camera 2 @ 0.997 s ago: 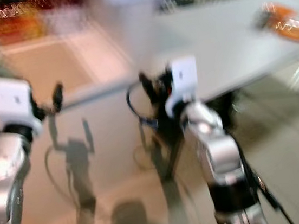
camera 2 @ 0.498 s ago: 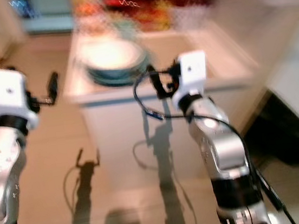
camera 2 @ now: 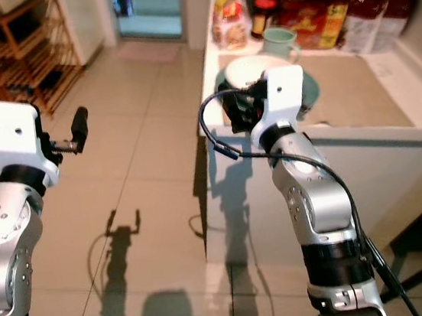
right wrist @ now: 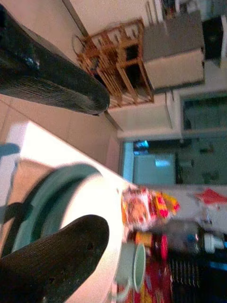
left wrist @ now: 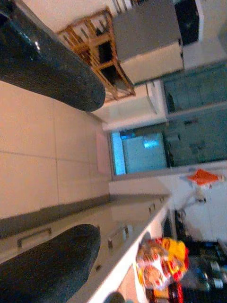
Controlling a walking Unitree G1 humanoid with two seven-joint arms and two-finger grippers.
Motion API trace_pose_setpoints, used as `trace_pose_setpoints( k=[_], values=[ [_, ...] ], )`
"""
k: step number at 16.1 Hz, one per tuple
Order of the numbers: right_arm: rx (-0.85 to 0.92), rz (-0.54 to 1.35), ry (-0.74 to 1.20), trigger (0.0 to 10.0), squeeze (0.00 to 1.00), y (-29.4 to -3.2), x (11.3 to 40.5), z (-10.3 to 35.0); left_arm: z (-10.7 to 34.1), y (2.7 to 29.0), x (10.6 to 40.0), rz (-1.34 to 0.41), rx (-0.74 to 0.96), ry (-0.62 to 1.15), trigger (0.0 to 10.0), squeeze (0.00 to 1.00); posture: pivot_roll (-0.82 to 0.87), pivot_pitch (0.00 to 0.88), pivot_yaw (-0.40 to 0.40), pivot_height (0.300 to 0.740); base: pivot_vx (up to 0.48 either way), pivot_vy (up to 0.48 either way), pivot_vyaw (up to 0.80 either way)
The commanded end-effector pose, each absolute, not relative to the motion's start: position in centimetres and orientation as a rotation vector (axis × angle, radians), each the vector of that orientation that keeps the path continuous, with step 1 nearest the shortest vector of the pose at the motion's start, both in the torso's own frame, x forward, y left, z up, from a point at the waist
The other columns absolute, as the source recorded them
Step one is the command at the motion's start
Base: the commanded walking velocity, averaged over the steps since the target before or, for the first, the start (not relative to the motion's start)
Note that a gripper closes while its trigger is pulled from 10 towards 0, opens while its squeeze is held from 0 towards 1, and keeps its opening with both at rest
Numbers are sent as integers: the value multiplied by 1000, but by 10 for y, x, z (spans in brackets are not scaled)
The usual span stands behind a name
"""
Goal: Setting the table
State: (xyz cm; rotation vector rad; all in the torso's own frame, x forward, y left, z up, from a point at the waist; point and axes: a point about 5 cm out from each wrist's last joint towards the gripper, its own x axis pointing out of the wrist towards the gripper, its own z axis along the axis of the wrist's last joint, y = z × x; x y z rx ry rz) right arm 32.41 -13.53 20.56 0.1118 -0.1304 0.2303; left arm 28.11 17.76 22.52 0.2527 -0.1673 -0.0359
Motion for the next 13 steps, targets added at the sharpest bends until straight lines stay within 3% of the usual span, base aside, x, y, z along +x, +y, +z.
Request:
trace_pose_setpoints(
  k=[1,10,11,13],
  values=[
    [122,185,-124,10000,0,-148,327,207,226,169,282,-79,251,-166,10000,0,25,0,-50,740,458,0,0],
    [141,192,-95,10000,0,-150,330,211,227,167,280,-107,256,-178,10000,0,29,0,-50,740,444,0,0],
    [165,186,-97,10000,1000,-154,330,213,228,164,278,-142,237,-191,10000,0,26,0,-48,740,0,0,0],
    [150,158,-60,10000,1000,-162,332,215,229,159,277,-201,226,-204,10000,0,25,0,-47,740,0,0,0]
  ],
)
